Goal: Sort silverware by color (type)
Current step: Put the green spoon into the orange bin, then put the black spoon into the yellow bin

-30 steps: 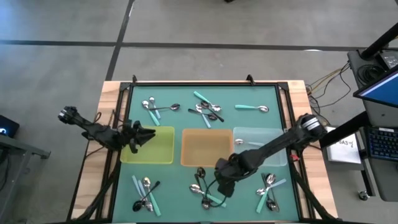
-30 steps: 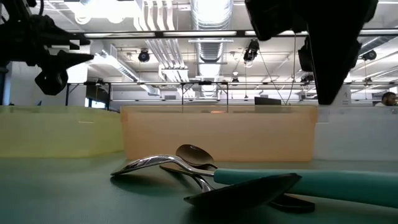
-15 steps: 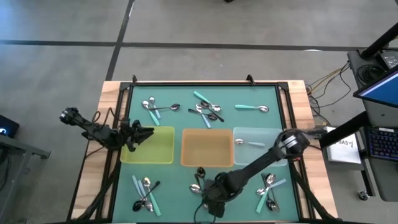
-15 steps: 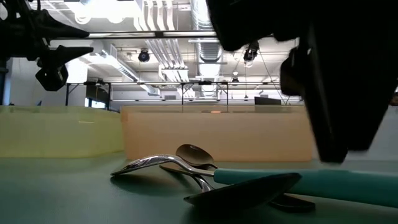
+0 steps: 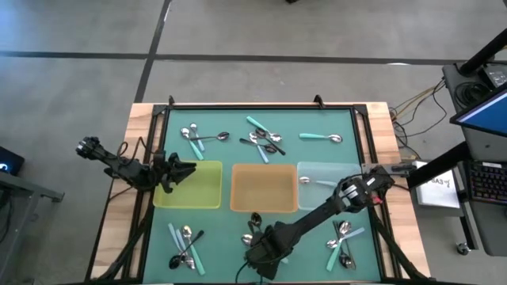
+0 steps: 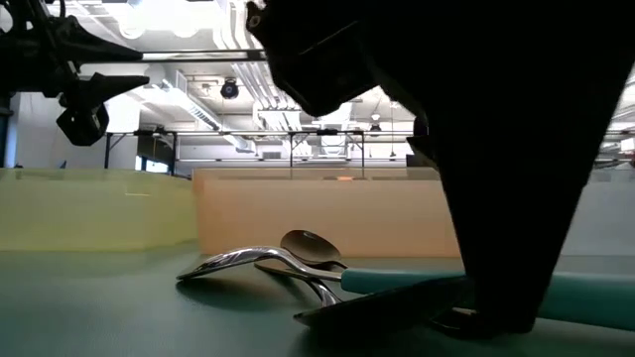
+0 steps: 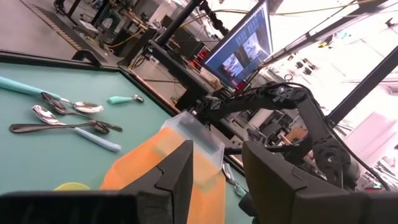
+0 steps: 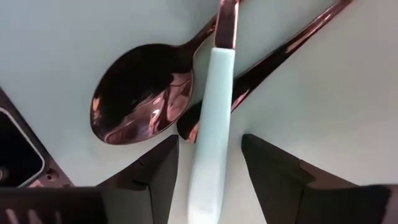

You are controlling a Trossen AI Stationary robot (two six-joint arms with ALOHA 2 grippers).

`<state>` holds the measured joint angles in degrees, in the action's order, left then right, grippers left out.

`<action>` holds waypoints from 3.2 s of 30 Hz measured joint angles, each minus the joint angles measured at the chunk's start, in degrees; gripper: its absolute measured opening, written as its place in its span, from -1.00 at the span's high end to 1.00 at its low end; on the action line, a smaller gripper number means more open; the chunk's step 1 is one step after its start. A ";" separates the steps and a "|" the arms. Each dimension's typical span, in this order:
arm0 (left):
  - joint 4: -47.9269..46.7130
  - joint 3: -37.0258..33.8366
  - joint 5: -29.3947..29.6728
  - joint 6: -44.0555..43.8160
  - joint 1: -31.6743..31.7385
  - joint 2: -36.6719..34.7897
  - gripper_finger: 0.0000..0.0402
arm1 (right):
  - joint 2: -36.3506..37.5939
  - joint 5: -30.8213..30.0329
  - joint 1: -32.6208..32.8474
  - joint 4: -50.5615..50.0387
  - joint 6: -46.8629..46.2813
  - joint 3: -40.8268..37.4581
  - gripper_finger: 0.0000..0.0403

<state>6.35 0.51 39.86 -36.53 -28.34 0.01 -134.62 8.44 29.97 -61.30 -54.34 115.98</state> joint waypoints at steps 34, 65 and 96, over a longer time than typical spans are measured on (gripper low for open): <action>0.01 -0.02 0.00 0.00 0.00 -0.02 0.40 | 14.51 -26.96 -14.80 -12.66 15.10 7.26 0.76; 0.00 -0.02 0.02 -0.02 0.00 -0.02 0.40 | 12.41 -11.25 -6.42 -3.52 -6.03 1.71 0.13; -0.15 0.01 0.02 -0.01 0.00 -0.02 0.40 | -0.51 -16.68 -2.91 0.60 -9.14 1.85 0.23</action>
<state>6.20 0.52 39.88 -36.54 -28.34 -0.01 -135.13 -8.24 27.06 -60.70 -63.47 117.83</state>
